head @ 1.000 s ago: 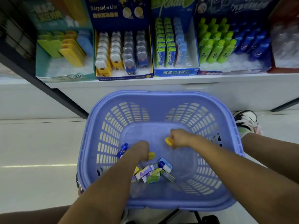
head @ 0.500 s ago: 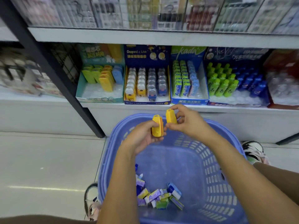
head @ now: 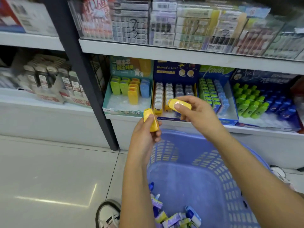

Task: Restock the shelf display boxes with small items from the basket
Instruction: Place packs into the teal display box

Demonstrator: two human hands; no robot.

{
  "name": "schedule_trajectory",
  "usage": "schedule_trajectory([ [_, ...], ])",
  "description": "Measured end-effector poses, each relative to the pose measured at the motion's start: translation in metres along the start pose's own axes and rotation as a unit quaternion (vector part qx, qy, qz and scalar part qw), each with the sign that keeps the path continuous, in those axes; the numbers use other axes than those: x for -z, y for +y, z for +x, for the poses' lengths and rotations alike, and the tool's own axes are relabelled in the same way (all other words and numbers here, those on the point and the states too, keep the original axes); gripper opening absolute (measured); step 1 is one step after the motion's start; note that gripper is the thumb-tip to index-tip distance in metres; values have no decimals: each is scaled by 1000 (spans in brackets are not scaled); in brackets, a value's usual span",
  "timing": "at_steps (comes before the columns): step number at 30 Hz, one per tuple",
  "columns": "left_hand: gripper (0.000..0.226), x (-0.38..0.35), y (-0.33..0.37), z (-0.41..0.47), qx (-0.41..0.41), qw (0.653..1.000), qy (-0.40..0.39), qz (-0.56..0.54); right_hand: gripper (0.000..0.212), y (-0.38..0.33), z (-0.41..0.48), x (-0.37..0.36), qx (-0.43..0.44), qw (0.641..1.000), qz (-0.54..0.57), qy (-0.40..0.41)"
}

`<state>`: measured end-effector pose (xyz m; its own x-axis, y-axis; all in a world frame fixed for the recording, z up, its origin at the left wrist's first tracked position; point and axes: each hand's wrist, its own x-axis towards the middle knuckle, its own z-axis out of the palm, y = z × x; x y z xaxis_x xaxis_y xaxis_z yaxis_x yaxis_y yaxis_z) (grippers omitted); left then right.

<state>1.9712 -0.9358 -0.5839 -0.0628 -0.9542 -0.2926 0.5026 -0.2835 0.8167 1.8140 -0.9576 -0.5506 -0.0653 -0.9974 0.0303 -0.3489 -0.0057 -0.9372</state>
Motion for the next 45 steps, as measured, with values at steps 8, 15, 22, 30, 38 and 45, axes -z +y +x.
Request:
schedule_trajectory([
  [8,16,31,10,7,-59,997,39,-9,21,-38,56,-43,26,999,38,-29],
  [15,20,50,7,18,-59,991,109,-42,25,-42,77,-73,97,989,-110,-16],
  [22,6,69,-6,21,-84,982,143,90,33,-40,74,-99,272,912,-303,-46],
  [30,6,81,-3,20,-133,968,178,115,33,-29,85,-104,283,904,-311,-77],
  [38,14,84,3,18,-135,975,145,103,21,-22,85,-111,281,886,-357,-98],
  [45,21,82,23,12,-183,949,108,234,33,-43,82,-107,239,873,-407,-121],
])
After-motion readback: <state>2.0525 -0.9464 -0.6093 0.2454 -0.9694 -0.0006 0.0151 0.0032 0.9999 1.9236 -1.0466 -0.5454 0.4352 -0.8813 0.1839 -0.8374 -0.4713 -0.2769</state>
